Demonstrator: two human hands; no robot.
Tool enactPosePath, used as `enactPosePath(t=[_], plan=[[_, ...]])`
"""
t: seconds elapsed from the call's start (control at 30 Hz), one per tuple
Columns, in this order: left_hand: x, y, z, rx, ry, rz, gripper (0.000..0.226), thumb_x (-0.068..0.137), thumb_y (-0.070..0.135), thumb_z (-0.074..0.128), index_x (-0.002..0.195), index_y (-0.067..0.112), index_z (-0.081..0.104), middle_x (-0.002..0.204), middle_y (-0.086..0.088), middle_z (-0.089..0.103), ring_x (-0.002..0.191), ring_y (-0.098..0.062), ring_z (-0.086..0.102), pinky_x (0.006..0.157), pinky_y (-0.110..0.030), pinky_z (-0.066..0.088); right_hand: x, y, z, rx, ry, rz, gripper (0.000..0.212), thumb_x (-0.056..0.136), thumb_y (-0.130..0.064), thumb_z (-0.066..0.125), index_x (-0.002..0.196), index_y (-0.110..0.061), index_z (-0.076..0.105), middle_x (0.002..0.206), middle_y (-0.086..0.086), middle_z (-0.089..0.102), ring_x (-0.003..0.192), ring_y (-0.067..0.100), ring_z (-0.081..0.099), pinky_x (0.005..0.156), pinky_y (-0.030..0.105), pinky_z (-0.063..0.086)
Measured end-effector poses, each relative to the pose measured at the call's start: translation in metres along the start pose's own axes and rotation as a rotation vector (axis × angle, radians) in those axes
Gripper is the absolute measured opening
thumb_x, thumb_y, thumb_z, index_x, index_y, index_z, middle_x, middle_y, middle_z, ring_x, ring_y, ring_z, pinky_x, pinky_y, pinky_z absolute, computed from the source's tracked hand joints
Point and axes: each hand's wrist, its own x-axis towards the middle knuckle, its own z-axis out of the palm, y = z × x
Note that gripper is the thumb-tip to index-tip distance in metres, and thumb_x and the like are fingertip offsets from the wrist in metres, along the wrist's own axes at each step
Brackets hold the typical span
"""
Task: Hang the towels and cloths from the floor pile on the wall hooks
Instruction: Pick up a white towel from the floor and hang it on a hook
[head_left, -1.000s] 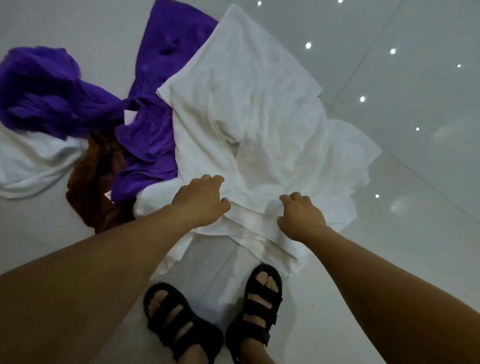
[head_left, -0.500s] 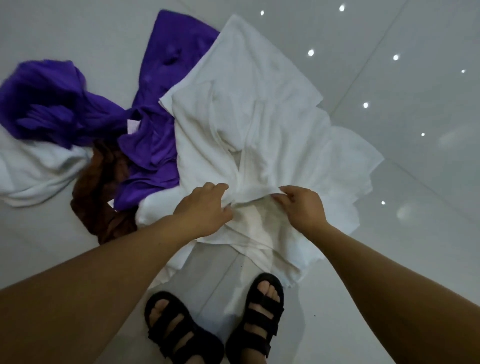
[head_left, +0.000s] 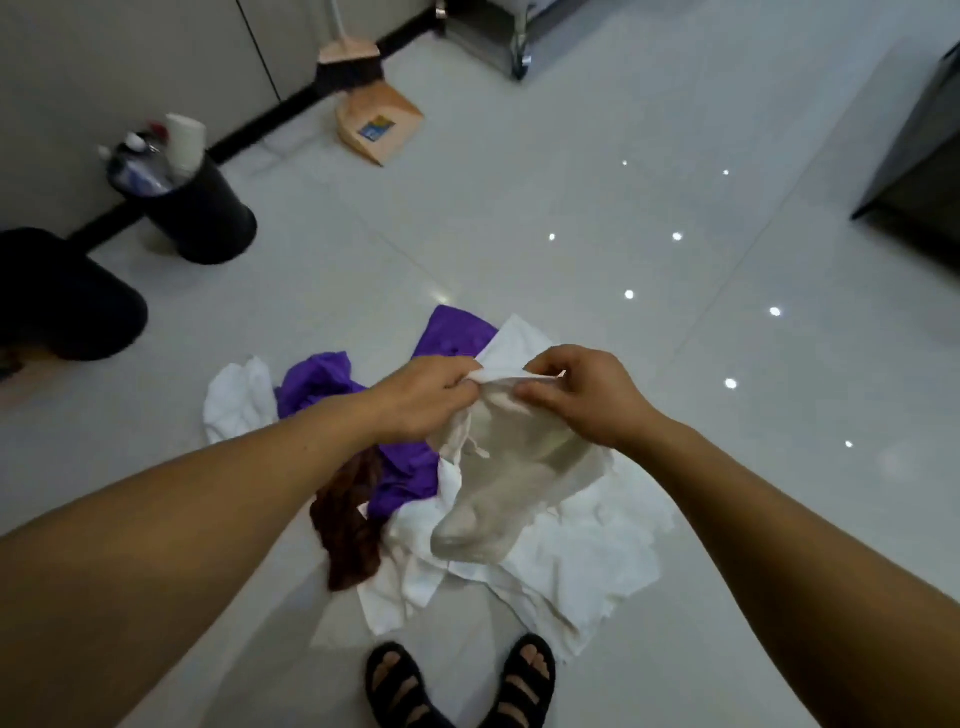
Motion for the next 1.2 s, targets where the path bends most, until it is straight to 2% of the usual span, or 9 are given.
enactPosePath(t=[0.17,0.3,0.43,0.63,0.73,0.9,1.0,1.07,1.2], plan=[[-0.088,0.055,-0.1,-0.034,-0.017,-0.103,0.027,0.076,0.035,0.04,0.067,0.012,0.052,0.073,-0.003,0.053,0.07,-0.016,0.045,0.067,-0.03,0.037,-0.006,-0.122,-0.039,0.063,-0.18,0.06,0.013,0.078,-0.03,0.073,0.07,-0.019,0.074,0.078,-0.001,0.07,0.071,0.014,0.062,0.069,0.03,0.049],[-0.153,0.072,-0.157,0.107,0.097,-0.159,0.025,0.092,0.022,0.044,0.07,0.012,0.051,0.077,-0.006,0.055,0.07,-0.017,0.047,0.062,-0.03,0.035,-0.018,-0.2,-0.033,-0.038,-0.142,-0.094,0.009,0.083,-0.024,0.067,0.076,-0.022,0.072,0.071,-0.011,0.067,0.07,0.009,0.061,0.065,0.026,0.047],[-0.212,0.083,-0.202,0.229,0.335,-0.224,0.018,0.096,0.018,0.04,0.081,0.016,0.05,0.083,0.0,0.053,0.078,-0.02,0.048,0.057,-0.026,0.031,-0.028,-0.268,-0.016,-0.204,-0.068,-0.323,0.017,0.093,-0.03,0.048,0.095,-0.021,0.062,0.092,0.0,0.067,0.084,0.021,0.06,0.073,0.034,0.048],[-0.308,0.137,-0.25,0.274,0.679,-0.322,0.02,0.09,0.027,0.039,0.07,0.021,0.038,0.079,-0.008,0.054,0.079,-0.033,0.053,0.07,-0.038,0.044,-0.047,-0.352,-0.011,0.018,-0.088,-0.529,0.023,0.1,-0.04,0.041,0.09,-0.023,0.053,0.082,-0.012,0.055,0.078,0.011,0.053,0.065,0.021,0.04],[-0.351,0.171,-0.265,0.281,0.819,-0.371,0.02,0.082,0.034,0.037,0.071,0.018,0.043,0.08,-0.01,0.057,0.083,-0.033,0.056,0.065,-0.035,0.039,-0.063,-0.39,-0.017,0.15,-0.078,-0.655,0.024,0.098,-0.038,0.048,0.087,-0.019,0.056,0.079,-0.008,0.057,0.075,0.013,0.054,0.064,0.023,0.039],[-0.41,0.232,-0.277,0.16,1.138,-0.342,0.021,0.092,0.017,0.051,0.085,-0.002,0.059,0.079,-0.014,0.059,0.073,-0.025,0.053,0.061,-0.032,0.037,-0.104,-0.436,-0.023,0.268,-0.495,-0.725,0.049,0.07,-0.054,0.078,0.104,-0.024,0.06,0.094,-0.007,0.068,0.085,0.01,0.067,0.073,0.028,0.055],[-0.444,0.266,-0.276,0.18,1.267,-0.283,0.02,0.093,0.016,0.053,0.087,0.0,0.062,0.074,-0.008,0.057,0.065,-0.015,0.049,0.057,-0.023,0.036,-0.134,-0.456,-0.011,0.101,-0.72,-0.787,0.067,0.054,-0.06,0.085,0.109,-0.045,0.052,0.116,-0.01,0.061,0.104,0.011,0.061,0.089,0.032,0.053],[-0.469,0.283,-0.279,0.135,1.45,-0.237,0.017,0.092,0.016,0.054,0.093,0.005,0.067,0.085,-0.01,0.064,0.074,-0.018,0.056,0.064,-0.025,0.042,-0.153,-0.461,0.003,-0.019,-0.817,-0.78,0.077,0.053,-0.055,0.087,0.118,-0.041,0.048,0.119,-0.009,0.057,0.109,0.013,0.058,0.092,0.032,0.052],[-0.521,0.285,-0.271,-0.035,1.649,-0.253,0.016,0.09,0.019,0.061,0.106,0.015,0.064,0.1,-0.003,0.064,0.088,-0.015,0.058,0.069,-0.02,0.046,-0.201,-0.465,0.027,0.002,-1.023,-0.773,0.041,0.071,-0.037,0.081,0.105,-0.033,0.059,0.101,-0.009,0.067,0.091,0.009,0.066,0.072,0.018,0.054]])
